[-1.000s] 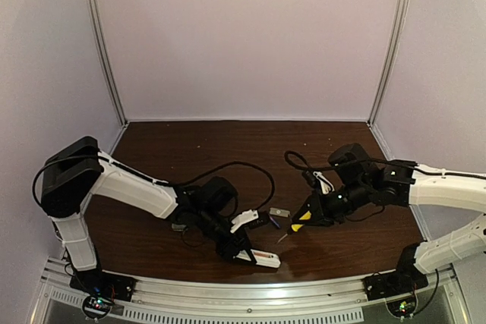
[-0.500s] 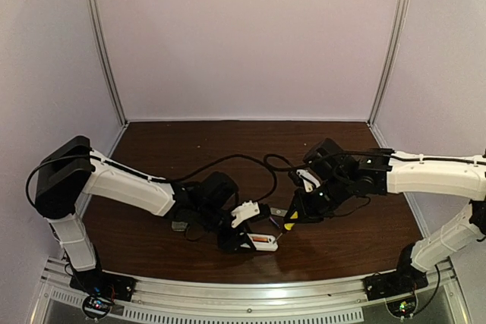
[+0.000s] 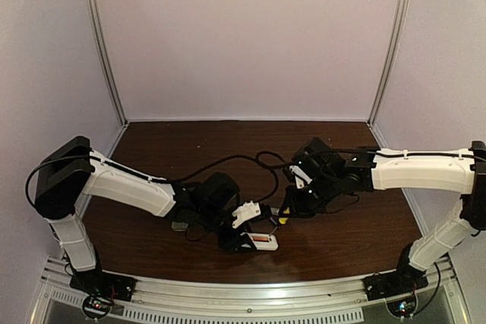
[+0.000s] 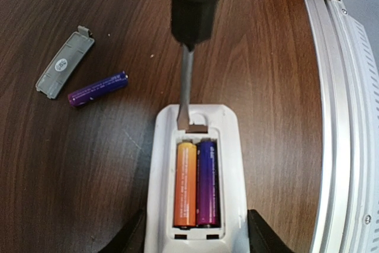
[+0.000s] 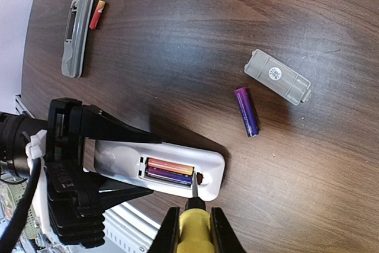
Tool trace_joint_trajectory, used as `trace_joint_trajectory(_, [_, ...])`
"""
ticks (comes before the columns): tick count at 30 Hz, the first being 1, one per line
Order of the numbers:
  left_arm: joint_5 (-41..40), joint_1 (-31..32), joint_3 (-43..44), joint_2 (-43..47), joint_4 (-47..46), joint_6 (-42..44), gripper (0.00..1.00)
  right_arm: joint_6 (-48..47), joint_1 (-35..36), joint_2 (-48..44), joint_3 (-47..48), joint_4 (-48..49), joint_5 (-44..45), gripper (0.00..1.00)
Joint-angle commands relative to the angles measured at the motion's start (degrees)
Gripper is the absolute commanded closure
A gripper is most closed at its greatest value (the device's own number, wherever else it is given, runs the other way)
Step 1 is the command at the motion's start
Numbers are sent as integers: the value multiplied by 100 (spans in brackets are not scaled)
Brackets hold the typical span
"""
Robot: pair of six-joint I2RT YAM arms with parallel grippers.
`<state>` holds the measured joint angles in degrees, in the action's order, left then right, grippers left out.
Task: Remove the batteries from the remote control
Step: Remove the battery from the remote control without the battery cover.
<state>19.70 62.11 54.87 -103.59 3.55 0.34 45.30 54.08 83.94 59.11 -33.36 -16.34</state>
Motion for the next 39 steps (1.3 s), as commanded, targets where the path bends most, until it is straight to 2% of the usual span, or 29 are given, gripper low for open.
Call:
trace_joint_trajectory(1, [-213, 14, 32, 23, 260, -6, 100, -56, 49, 84, 144, 19, 118, 100])
trace_joint_trajectory(15, [-217, 42, 17, 23, 235, -8, 100, -14, 157, 210, 216, 15, 72, 100])
trace_joint_trajectory(24, [-263, 51, 6, 36, 225, -8, 100, -284, 440, 565, 585, -552, 534, 100])
trace_joint_trajectory(31, [-328, 62, -16, 47, 225, -8, 100, -566, 692, 933, 1238, -1302, 889, 100])
trace_joint_trajectory(39, [-419, 71, -60, 85, 225, -9, 100, -551, 744, 998, 1735, -1853, 977, 100])
